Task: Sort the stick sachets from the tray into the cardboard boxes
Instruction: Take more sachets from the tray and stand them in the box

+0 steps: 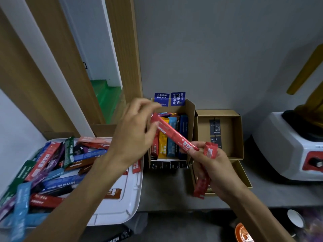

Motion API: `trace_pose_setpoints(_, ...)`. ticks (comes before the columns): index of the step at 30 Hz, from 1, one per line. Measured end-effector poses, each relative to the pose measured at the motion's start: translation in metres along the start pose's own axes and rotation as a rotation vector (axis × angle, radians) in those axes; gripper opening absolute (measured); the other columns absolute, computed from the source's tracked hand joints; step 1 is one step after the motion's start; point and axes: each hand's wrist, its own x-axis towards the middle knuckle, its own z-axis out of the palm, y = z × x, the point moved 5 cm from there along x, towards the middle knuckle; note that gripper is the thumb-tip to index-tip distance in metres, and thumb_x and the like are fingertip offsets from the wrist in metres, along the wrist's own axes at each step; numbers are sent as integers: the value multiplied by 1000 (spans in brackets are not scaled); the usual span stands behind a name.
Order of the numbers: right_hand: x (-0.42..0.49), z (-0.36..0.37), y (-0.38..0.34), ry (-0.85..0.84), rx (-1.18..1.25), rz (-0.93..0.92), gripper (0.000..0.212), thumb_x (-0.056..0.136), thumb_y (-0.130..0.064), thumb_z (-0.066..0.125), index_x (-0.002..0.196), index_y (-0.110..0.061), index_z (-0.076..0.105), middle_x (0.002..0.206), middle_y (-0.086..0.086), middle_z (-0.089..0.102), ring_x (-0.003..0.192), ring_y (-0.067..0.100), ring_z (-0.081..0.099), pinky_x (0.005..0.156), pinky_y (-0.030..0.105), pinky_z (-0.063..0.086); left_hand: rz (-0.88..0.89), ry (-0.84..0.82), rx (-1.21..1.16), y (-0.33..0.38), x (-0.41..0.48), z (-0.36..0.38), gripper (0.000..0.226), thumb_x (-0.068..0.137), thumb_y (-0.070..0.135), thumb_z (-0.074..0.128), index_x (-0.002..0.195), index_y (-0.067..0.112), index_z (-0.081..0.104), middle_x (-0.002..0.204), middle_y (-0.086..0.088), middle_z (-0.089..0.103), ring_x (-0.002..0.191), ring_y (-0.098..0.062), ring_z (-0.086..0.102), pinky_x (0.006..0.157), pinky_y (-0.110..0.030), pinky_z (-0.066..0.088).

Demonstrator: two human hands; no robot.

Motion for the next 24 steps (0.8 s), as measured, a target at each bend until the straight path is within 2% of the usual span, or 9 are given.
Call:
trace_pose_setpoints(2,1,-3,-2,22,-22,-21,23,82,-26,67,102,-16,72,64,2,62,50,17,44,50,25,40,289,-50,301,21,-4,14,36,84,33,74,118,25,67,117,1,57,109,-16,49,89,-26,34)
trace_pose_setpoints(4,2,-6,-4,12,-39,-34,20,85,-24,67,102,-18,74,63,5,58,49,16,44,50,24,41,366,-206,288,30,-11,33,33,85,35,72,115,24,68,110,4,54,101,-14,48,87,-29,40)
trace_pose_setpoints(7,4,-12,-4,9,-59,-33,19,93,-16,62,109,-13,72,60,3,57,49,13,45,52,23,42,214,-315,111,23,-16,48,27,93,34,63,119,24,63,105,12,40,89,-2,43,79,-22,45)
trace_pose_setpoints(12,4,-21,6,31,14,25,21,95,-14,60,113,-11,70,62,0,58,50,11,46,52,23,41,160,-106,119,27,-28,52,28,90,30,68,114,18,63,112,4,47,84,-5,53,73,-16,49)
trace_pose_setpoints(15,2,-20,12,-17,168,69,26,93,-16,61,115,-4,67,68,9,52,50,12,42,51,24,37,-217,83,-271,16,-36,45,16,88,31,71,93,19,63,93,8,59,66,-6,58,61,-11,47)
trace_pose_setpoints(18,1,-8,17,-76,92,66,30,91,-18,63,114,2,64,63,11,51,49,16,41,50,27,35,-551,-157,-746,7,-36,73,17,90,29,70,95,14,65,68,4,64,56,-6,60,52,-14,45)
trace_pose_setpoints(20,3,-5,21,1,-38,66,23,92,-18,65,110,-4,66,72,15,61,56,19,49,51,26,41,-558,-167,-747,2,-30,86,11,93,24,68,97,14,64,70,3,65,60,-5,62,54,-14,45)
trace_pose_setpoints(22,6,-15,27,165,-133,79,14,93,-19,66,106,-13,69,86,12,69,70,15,61,57,21,48,-519,-145,-521,-11,-19,94,11,93,26,67,97,16,64,80,4,68,70,-7,66,59,-15,46)
trace_pose_setpoints(24,6,-28,31,265,-126,92,9,95,-17,63,100,-12,69,82,5,68,71,10,61,64,23,46,-512,-249,-344,-21,-14,108,15,94,26,65,102,14,63,90,1,68,85,-13,68,68,-18,51)
